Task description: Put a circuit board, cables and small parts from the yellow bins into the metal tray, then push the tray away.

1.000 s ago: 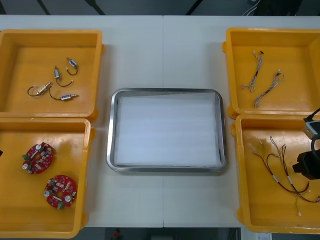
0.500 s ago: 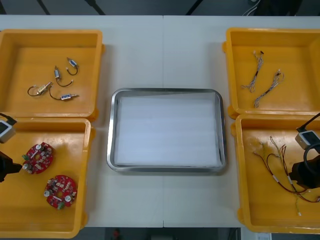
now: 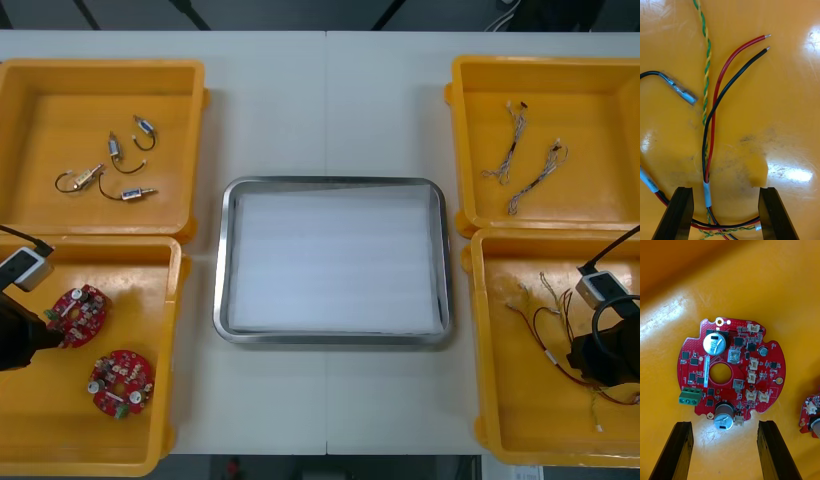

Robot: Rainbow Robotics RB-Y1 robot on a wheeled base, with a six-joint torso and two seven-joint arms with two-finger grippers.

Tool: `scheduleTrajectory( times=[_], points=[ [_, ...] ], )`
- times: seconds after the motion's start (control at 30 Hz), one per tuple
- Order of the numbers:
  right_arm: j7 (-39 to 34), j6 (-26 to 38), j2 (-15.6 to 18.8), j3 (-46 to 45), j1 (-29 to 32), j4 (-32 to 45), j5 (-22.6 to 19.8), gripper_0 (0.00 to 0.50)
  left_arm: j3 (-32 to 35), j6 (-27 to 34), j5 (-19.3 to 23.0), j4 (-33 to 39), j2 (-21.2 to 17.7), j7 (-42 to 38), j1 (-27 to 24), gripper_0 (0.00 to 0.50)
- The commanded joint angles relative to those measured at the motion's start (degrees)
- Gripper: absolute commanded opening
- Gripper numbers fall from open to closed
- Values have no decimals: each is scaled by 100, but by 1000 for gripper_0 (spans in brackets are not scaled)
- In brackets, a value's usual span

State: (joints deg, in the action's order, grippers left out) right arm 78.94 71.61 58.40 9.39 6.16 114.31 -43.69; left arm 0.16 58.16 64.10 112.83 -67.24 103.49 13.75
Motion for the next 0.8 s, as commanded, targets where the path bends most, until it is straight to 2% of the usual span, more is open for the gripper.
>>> scheduleTrajectory(
  times=[0.03, 0.2, 0.73, 0.8],
  points=[
    [210, 11, -92, 107, 113, 135, 150, 500, -122, -120, -82, -59, -228, 585, -215, 500],
    [157, 11, -92, 248, 122, 135, 352, 500, -201, -164, -99, -121, -219, 585, -215, 500],
    [157, 11, -250, 265, 218, 135, 361, 500, -438, -516, -73, -270, -228, 462, -215, 500],
    [148, 11, -250, 265, 218, 135, 361, 416, -447, -551, -91, -270, -228, 427, -223, 500]
  ],
)
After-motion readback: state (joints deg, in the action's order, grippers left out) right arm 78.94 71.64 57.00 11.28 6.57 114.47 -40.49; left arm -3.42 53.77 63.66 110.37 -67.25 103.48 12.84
